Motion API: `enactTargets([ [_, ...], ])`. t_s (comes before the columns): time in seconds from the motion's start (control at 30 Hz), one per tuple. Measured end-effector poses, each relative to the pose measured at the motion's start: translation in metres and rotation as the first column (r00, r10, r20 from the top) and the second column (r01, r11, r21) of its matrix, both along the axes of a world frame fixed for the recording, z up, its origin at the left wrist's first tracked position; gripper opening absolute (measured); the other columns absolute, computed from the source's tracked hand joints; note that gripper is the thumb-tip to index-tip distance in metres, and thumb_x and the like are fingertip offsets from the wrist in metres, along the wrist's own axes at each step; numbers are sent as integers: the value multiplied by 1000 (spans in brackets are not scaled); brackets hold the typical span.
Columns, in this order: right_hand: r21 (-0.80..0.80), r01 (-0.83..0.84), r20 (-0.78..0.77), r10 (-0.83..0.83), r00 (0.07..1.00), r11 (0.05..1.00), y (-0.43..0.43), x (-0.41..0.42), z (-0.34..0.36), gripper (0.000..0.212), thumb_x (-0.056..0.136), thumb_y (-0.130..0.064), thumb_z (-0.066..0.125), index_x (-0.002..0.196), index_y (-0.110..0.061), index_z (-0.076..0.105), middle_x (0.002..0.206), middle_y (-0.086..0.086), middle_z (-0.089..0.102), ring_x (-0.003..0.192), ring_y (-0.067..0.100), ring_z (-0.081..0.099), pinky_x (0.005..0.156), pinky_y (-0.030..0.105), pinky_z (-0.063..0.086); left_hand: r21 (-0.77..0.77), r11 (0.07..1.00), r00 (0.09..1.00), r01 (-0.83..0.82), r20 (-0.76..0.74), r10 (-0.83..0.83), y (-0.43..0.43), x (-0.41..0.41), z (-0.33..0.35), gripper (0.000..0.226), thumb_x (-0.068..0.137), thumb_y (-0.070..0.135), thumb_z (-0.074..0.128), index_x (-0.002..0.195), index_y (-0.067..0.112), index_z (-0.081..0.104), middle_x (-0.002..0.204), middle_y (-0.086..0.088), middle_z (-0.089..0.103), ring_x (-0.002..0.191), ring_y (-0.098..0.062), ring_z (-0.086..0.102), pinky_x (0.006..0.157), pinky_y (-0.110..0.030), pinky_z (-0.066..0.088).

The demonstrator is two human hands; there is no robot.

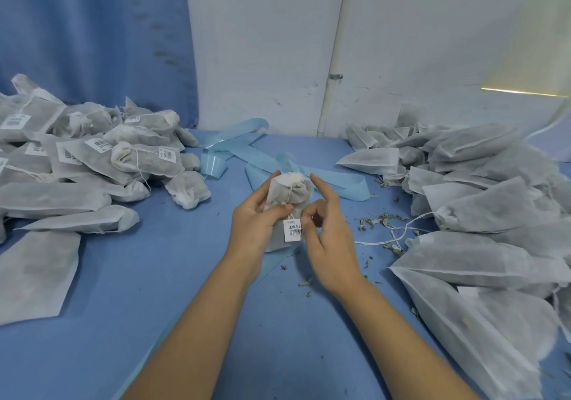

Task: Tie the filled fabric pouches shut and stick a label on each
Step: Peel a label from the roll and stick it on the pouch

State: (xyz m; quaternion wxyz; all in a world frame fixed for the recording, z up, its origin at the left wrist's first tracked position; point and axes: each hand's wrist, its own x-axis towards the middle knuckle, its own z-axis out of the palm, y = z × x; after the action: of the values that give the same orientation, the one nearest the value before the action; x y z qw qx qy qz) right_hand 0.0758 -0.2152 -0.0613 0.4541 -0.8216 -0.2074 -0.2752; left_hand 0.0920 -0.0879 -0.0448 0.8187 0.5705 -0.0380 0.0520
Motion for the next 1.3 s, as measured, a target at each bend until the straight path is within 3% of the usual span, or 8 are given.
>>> enactTargets([
  [0.17,-99,76,58,-71,996,992,3,-2,3,68,87,-33,60,140,-48,20,87,-15,50,83,16,54,80,41,47,48,999,999,-12,46,10,-2,0,1,34,83,6,67,85,39,75,86,3,75,80,-13,70,72,-27,56],
  [0.3,-146,150,77,-140,987,978,5,-3,5,75,85,-33,70,146,-26,26,92,-8,51,86,23,57,80,48,48,17,1000,998,7,59,-8,-2,-1,2,27,84,9,68,86,35,75,88,1,75,80,-13,71,67,-24,55],
  [0.57,-53,276,-137,-281,950,960,9,-2,2,107,70,-55,75,150,-16,15,113,-9,46,96,17,55,82,38,48,28,1000,998,8,69,-10,2,-2,5,24,86,5,66,96,27,69,84,5,74,76,-9,70,60,-20,54],
  [0.67,218,154,-348,-70,935,964,8,-1,2,98,70,-41,82,145,-27,20,113,-7,54,99,11,58,84,32,52,12,1000,999,10,38,-10,2,-3,6,21,86,5,65,95,23,69,83,2,74,75,-12,70,61,-23,55],
  [0.83,532,39,-490,269,829,846,4,0,7,32,77,-28,81,102,-16,66,94,4,74,89,21,71,77,32,58,-38,999,999,35,-15,-36,4,-4,9,13,86,8,65,98,14,68,85,-4,73,77,-17,70,66,-29,56],
  [1.07,714,14,-451,444,774,700,3,2,9,48,71,-36,80,108,-8,67,106,13,72,101,29,68,94,42,51,-126,983,990,131,-34,-137,10,-4,12,17,85,17,65,102,13,65,84,-2,71,76,-15,68,65,-27,56],
  [1.17,800,19,-382,485,787,600,4,2,13,54,68,-36,82,108,-4,65,106,15,72,97,26,68,89,37,53,-61,977,978,206,-11,-207,8,-5,11,38,72,32,71,105,14,66,97,-5,73,89,-18,69,78,-29,56],
  [1.3,840,30,-340,483,807,542,0,2,17,49,71,-34,75,108,-3,66,103,14,72,94,23,69,86,32,54,-3,974,973,228,-34,-228,3,-6,6,34,70,34,73,95,12,73,98,-10,73,90,-20,68,89,-35,50],
])
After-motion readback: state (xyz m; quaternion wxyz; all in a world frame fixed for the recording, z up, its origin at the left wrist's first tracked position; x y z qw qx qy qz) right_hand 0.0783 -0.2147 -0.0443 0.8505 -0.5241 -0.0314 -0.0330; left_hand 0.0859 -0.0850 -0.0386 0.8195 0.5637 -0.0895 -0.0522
